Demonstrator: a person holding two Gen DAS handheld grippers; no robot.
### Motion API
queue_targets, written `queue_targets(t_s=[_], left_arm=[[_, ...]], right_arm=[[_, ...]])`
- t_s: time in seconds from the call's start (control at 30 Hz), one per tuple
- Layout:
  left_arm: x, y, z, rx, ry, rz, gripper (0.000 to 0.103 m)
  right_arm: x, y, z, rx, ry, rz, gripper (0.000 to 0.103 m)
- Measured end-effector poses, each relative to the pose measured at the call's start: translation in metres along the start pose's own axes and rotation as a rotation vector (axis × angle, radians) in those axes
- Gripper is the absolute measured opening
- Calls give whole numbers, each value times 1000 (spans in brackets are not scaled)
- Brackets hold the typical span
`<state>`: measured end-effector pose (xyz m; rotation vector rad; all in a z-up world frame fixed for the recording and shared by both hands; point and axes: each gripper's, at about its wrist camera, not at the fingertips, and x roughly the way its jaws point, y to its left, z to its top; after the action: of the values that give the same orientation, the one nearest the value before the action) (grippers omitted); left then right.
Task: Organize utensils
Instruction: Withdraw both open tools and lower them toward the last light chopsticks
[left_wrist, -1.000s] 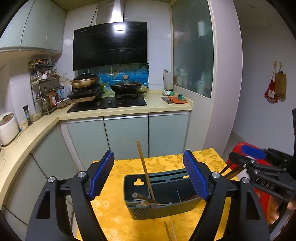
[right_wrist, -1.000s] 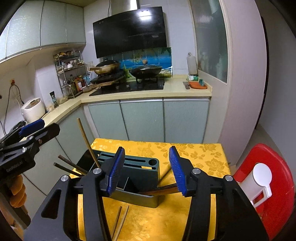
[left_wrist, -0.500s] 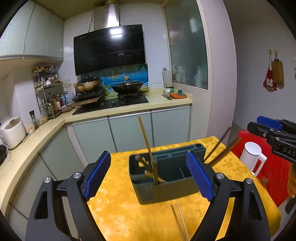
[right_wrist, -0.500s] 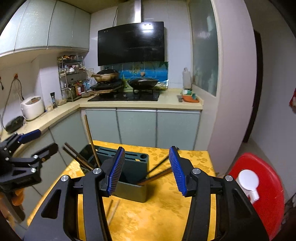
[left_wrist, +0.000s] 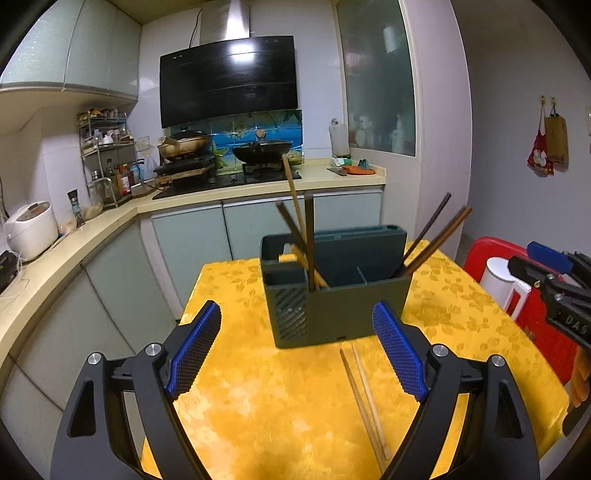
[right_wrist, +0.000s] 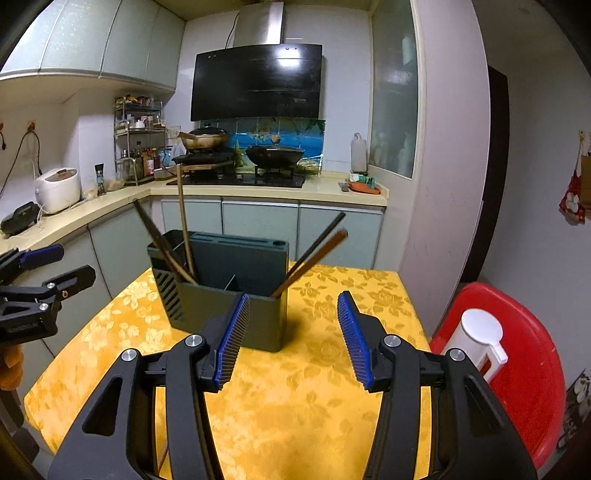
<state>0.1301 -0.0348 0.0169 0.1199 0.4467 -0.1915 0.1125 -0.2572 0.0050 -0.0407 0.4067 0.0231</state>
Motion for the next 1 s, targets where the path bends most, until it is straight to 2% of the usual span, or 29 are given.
queue_targets(t_s=[0.17,0.47,0.63,1.0], left_arm=[[-3,-6,-34,5,24,-13,81],[10,-10,-103,-51,169,-60,81],[18,-17,-135,-69,248,-77,81],[21,-32,-156,-60,285,-103,81]], right_arm=[[-10,6,-28,13,18,3,52],[-2,12,-80,52,130,30,54],[1,10,-99,99,162,37,54],[13,10,-119,101,215,38,54]])
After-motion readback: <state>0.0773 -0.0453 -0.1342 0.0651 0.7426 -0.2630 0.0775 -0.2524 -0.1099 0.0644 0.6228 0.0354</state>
